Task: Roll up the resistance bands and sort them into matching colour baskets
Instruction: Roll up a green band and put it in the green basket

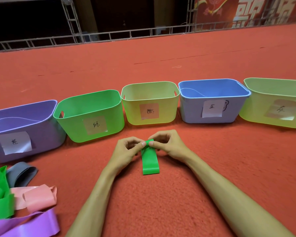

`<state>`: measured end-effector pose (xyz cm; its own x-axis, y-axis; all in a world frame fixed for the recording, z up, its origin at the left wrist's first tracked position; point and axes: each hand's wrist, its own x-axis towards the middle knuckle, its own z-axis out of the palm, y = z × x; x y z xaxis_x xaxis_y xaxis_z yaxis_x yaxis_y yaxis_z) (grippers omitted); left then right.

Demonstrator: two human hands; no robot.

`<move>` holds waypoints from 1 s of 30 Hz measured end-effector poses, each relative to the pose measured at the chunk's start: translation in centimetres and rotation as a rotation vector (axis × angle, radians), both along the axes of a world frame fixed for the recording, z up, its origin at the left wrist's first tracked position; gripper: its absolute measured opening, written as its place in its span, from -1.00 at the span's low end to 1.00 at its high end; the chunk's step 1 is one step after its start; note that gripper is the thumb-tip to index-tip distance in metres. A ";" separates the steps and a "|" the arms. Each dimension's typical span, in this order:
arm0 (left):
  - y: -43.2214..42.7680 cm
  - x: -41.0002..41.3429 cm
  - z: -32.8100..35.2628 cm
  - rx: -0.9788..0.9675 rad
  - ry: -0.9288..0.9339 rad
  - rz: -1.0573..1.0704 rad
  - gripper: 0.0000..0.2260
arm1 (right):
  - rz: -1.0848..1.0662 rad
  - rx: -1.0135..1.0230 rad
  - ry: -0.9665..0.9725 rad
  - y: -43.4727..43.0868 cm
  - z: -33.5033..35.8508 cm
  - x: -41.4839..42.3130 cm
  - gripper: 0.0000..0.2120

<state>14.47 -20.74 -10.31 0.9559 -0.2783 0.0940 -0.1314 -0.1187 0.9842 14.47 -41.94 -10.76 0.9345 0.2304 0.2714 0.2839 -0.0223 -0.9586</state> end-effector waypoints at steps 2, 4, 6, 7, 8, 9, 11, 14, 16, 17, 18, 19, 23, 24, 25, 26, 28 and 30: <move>0.1 0.0 0.0 0.009 0.006 0.003 -0.92 | -0.002 0.005 -0.001 -0.1 0.0 0.0 -0.86; 0.3 0.1 0.0 -0.011 -0.002 -0.011 -0.94 | -0.006 0.004 0.012 0.0 0.0 0.1 -0.85; 0.4 0.1 0.1 -0.038 -0.028 -0.036 -0.90 | -0.013 0.002 0.046 0.0 0.1 0.2 -0.83; 0.5 0.2 0.1 -0.046 -0.030 -0.040 -0.87 | -0.010 -0.010 0.054 0.1 0.1 0.2 -0.83; 0.5 0.2 0.0 -0.061 -0.023 -0.036 -0.85 | -0.003 -0.030 0.050 0.2 0.1 0.2 -0.85; 0.5 0.1 0.1 -0.080 -0.010 -0.036 -0.84 | 0.005 -0.050 0.042 0.2 0.1 0.1 -0.86; 0.5 0.3 -0.1 -0.084 -0.003 -0.027 -0.80 | 0.020 -0.064 0.036 0.1 0.1 0.0 -0.87; 0.6 0.4 -0.2 -0.051 -0.063 -0.019 -0.75 | 0.044 -0.042 0.030 0.0 0.2 -0.1 -0.87; 0.4 0.4 -0.1 -0.036 -0.061 -0.026 -0.76 | 0.059 -0.030 0.018 -0.1 0.3 -0.1 -0.85; 0.3 0.4 -0.1 -0.029 -0.058 -0.032 -0.79 | 0.060 -0.026 0.011 -0.1 0.3 -0.1 -0.85; 0.2 0.3 -0.1 -0.023 -0.053 -0.035 -0.85 | 0.056 -0.024 0.005 -0.1 0.3 -0.1 -0.84; 0.1 0.3 0.0 -0.010 -0.045 -0.038 -0.90 | 0.052 -0.024 0.002 -0.1 0.3 -0.1 -0.84; 0.2 0.2 0.0 0.003 -0.038 -0.035 -0.93 | 0.048 -0.017 0.013 -0.2 0.1 0.1 -0.80; 0.3 0.3 0.0 -0.002 -0.049 -0.036 -0.93 | 0.043 -0.019 0.020 -0.1 0.1 0.2 -0.79; 0.3 0.3 -0.1 -0.007 -0.061 -0.041 -0.92 | 0.036 -0.023 0.029 -0.1 0.1 0.2 -0.78; 0.4 0.3 -0.1 -0.013 -0.074 -0.044 -0.91 | 0.030 -0.027 0.037 0.0 0.1 0.2 -0.79; 0.4 0.3 0.0 -0.026 -0.092 -0.051 -0.85 | 0.026 -0.043 0.042 0.1 0.2 0.3 -0.83; 0.5 0.4 -0.2 -0.032 -0.094 -0.042 -0.78 | 0.023 -0.062 0.041 0.0 0.1 0.3 -0.85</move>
